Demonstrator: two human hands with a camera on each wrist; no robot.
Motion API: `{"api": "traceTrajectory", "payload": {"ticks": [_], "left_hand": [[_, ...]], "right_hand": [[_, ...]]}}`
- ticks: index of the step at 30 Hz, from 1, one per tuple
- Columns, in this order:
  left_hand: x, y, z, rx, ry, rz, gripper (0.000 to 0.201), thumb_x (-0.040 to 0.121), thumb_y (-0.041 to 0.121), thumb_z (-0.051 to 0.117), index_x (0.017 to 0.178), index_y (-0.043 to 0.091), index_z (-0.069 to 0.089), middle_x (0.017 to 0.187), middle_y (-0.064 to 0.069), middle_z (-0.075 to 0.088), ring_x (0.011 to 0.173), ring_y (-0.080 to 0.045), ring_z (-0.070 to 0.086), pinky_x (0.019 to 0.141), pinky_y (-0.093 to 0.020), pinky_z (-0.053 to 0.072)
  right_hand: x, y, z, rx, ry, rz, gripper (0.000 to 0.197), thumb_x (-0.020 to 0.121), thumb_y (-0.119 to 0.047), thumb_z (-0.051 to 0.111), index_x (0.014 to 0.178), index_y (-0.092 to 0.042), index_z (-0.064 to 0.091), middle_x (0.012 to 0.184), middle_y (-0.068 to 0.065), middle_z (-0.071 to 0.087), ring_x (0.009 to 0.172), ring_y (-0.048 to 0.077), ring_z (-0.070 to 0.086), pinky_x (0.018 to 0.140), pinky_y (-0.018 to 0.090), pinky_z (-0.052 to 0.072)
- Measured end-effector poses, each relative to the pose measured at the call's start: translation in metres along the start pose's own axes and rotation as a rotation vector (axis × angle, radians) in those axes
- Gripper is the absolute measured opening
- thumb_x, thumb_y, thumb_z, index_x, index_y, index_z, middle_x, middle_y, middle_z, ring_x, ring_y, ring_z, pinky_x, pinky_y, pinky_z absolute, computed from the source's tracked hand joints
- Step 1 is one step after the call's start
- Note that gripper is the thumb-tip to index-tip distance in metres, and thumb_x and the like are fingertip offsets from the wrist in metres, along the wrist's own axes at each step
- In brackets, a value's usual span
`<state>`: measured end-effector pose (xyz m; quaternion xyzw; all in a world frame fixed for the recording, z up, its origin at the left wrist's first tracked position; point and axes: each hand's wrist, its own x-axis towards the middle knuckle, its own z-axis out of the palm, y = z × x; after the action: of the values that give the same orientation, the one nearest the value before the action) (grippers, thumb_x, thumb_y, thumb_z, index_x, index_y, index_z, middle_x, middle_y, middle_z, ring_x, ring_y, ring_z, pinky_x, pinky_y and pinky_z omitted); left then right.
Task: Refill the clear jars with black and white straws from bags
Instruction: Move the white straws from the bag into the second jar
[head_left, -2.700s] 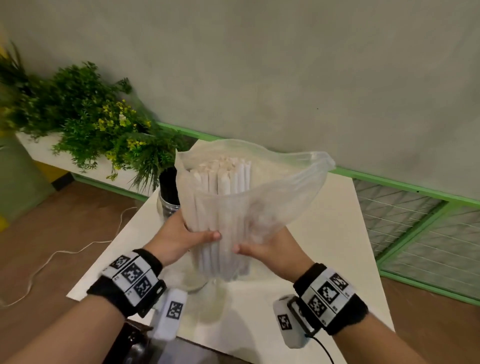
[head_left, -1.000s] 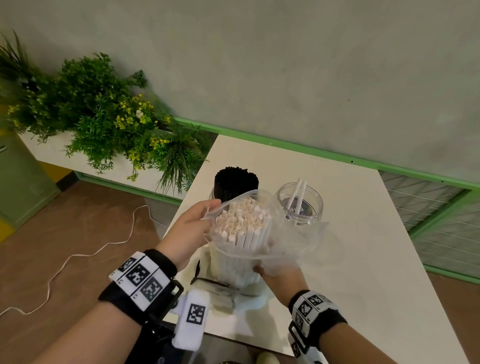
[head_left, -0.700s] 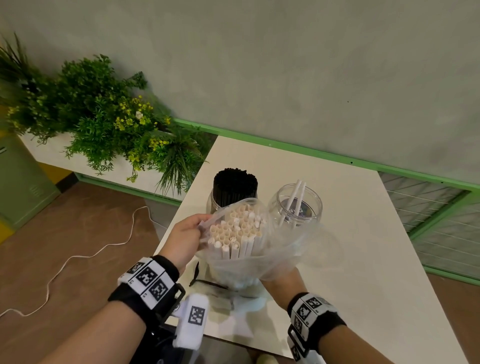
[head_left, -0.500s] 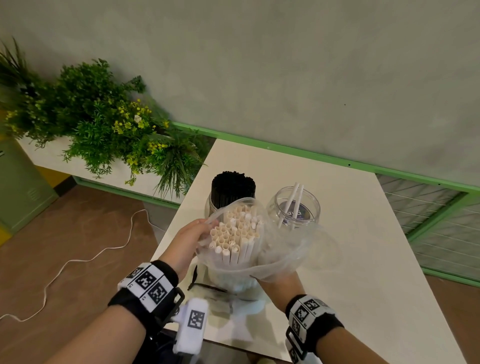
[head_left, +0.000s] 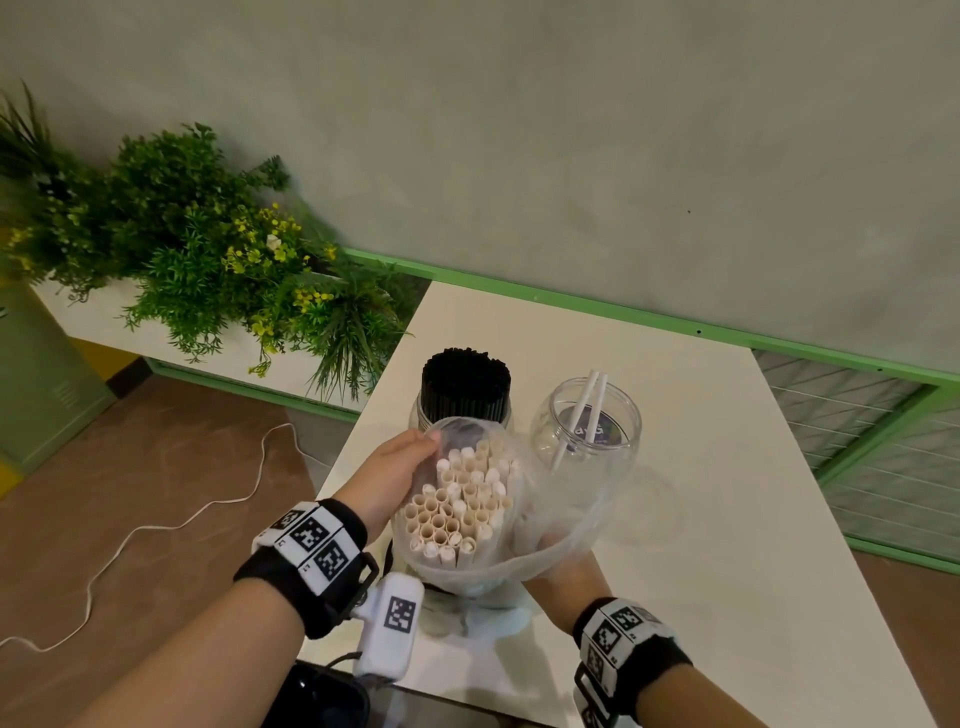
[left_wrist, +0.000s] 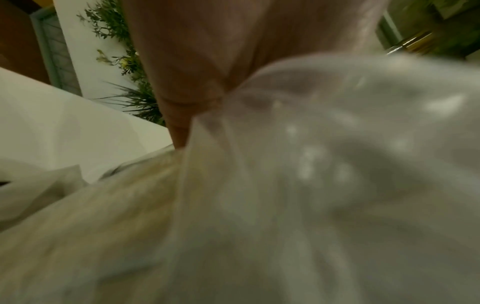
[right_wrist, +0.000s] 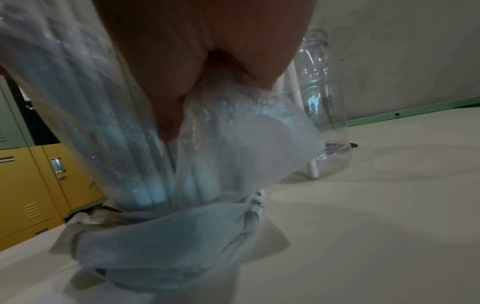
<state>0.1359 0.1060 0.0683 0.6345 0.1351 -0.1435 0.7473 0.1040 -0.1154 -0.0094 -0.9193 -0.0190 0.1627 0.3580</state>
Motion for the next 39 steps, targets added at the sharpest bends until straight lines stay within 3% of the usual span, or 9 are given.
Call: {"api": "traceTrajectory", "payload": {"ticks": [7,11,14,19,23,26,30,35,39], "left_hand": [[-0.002,-0.022,-0.018,0.17,0.018,-0.08,0.016,0.093,0.013,0.057,0.108,0.008,0.059,0.09,-0.01,0.072,0.067,-0.014,0.067,0.057,-0.024,0.052],[-0.018,0.004,-0.019,0.385,0.18,0.281,0.024,0.094,0.023,0.056,0.117,0.023,0.059,0.119,0.008,0.06,0.106,0.0,0.055,0.1,-0.033,0.044],[-0.046,0.033,0.0,0.702,0.023,0.599,0.052,0.084,0.061,0.048,0.131,0.041,0.044,0.139,0.025,0.038,0.129,0.01,0.029,0.104,-0.016,0.026],[-0.038,0.017,0.029,1.482,-0.182,0.651,0.084,0.073,0.082,0.041,0.143,0.048,0.012,0.157,0.018,0.0,0.145,-0.01,-0.008,0.118,-0.044,0.005],[-0.023,0.009,0.026,1.518,-0.095,0.668,0.076,0.076,0.07,0.048,0.142,0.046,0.018,0.156,0.016,0.008,0.146,-0.015,0.002,0.114,-0.044,0.021],[-0.019,0.009,0.026,1.51,-0.098,0.688,0.074,0.075,0.07,0.045,0.14,0.045,0.021,0.155,0.016,0.013,0.144,-0.016,0.009,0.11,-0.043,0.029],[-0.014,0.008,0.028,1.512,-0.101,0.688,0.076,0.071,0.073,0.039,0.139,0.041,0.027,0.153,0.012,0.023,0.143,-0.019,0.017,0.105,-0.046,0.038],[-0.011,0.006,0.028,1.521,-0.123,0.687,0.087,0.067,0.085,0.032,0.141,0.042,0.019,0.155,0.014,0.016,0.144,-0.018,0.012,0.108,-0.045,0.035],[-0.011,0.011,0.021,1.531,-0.13,0.684,0.099,0.059,0.097,0.02,0.143,0.044,0.019,0.155,0.019,0.011,0.144,-0.014,0.008,0.111,-0.044,0.03]], "right_hand": [[0.004,0.001,0.0,-0.157,-0.055,-0.026,0.024,0.089,-0.018,0.049,0.066,-0.024,0.045,0.069,-0.003,0.051,0.072,0.022,0.054,0.07,0.038,0.05],[0.006,-0.001,0.0,-0.091,0.003,-0.018,0.009,0.089,-0.024,0.052,0.085,-0.021,0.06,0.082,-0.002,0.065,0.08,0.019,0.063,0.076,0.036,0.055],[0.007,-0.007,-0.001,-0.097,0.002,-0.019,0.011,0.09,-0.028,0.053,0.093,-0.021,0.061,0.09,-0.001,0.067,0.085,0.019,0.064,0.08,0.037,0.054],[0.007,-0.011,-0.007,-0.126,-0.049,-0.065,0.003,0.087,-0.036,0.058,0.086,-0.035,0.054,0.084,-0.012,0.059,0.085,0.012,0.059,0.076,0.027,0.048],[-0.005,0.003,-0.038,-0.025,0.008,-0.178,0.081,0.063,-0.057,0.071,0.132,-0.024,0.047,0.121,-0.006,0.05,0.115,0.014,0.049,0.101,0.033,0.042],[-0.025,-0.003,-0.07,0.166,0.274,-0.241,0.083,0.076,-0.039,0.07,0.144,-0.035,0.023,0.125,-0.013,0.036,0.12,0.005,0.04,0.1,0.019,0.035],[-0.042,-0.057,-0.097,-0.021,0.719,-0.672,0.04,0.082,-0.028,0.056,0.122,-0.023,0.053,0.123,-0.007,0.048,0.118,0.018,0.045,0.1,0.03,0.037],[-0.022,-0.086,-0.09,-0.853,0.45,-0.869,0.037,0.066,-0.043,0.073,0.097,-0.024,0.064,0.096,-0.009,0.066,0.106,0.022,0.058,0.097,0.041,0.028],[-0.008,-0.067,-0.088,-0.886,0.477,-0.999,0.021,0.072,-0.012,0.073,0.081,-0.021,0.057,0.077,-0.007,0.059,0.086,0.021,0.057,0.095,0.039,0.035]]}}
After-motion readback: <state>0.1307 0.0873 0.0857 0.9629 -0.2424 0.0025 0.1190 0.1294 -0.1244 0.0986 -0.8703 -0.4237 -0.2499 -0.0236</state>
